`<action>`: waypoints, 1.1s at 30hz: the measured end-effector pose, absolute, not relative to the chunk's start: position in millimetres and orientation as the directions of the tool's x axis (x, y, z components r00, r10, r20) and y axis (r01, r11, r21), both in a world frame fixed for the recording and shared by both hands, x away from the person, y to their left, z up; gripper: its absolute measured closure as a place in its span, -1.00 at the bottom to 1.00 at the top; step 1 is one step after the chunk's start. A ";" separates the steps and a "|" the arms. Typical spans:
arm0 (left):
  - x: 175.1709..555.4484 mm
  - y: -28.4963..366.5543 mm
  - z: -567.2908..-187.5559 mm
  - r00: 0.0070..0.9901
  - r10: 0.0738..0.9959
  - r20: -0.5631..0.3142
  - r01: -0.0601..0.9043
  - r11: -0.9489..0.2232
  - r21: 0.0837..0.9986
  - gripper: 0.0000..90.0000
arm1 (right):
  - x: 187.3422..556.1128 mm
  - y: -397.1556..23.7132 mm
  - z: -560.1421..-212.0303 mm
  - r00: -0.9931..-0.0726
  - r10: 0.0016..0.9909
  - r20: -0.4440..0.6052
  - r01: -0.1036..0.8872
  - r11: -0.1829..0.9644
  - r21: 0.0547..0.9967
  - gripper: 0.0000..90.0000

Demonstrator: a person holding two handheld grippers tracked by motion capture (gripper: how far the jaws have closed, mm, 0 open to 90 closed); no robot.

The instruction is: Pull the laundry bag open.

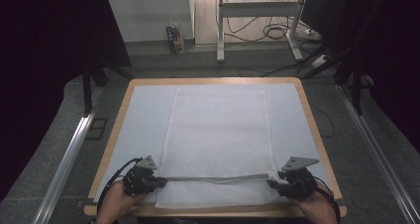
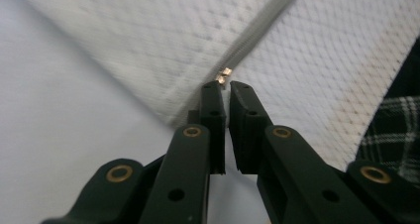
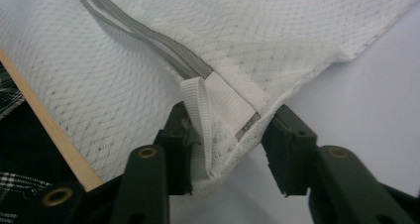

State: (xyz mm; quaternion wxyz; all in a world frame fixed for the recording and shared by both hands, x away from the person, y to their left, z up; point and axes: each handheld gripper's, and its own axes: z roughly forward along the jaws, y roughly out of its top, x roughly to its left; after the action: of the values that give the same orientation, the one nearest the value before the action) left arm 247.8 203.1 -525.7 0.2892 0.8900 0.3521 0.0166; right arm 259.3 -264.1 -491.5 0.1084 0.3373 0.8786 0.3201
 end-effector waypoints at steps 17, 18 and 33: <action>244.3 224.9 -518.0 0.704 0.681 -0.203 0.650 -0.503 0.570 0.93 | 260.0 -275.9 -488.7 -0.686 0.728 0.014 0.579 0.534 0.617 0.84; 243.9 225.1 -517.3 0.705 0.682 -0.196 0.648 -0.506 0.569 0.93 | 259.6 -276.7 -488.2 -0.680 0.733 0.019 0.586 0.528 0.615 0.84; 240.2 235.7 -523.8 0.710 0.657 -0.253 0.669 -0.517 0.533 0.85 | 257.3 -273.9 -493.3 -0.717 0.695 0.049 0.601 0.580 0.550 0.65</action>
State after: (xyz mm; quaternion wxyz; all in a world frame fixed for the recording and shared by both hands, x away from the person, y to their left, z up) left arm 240.2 235.7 -523.8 0.3104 0.8709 0.3808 -0.0095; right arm 257.3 -273.9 -493.3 0.0860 0.3662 0.8847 0.2752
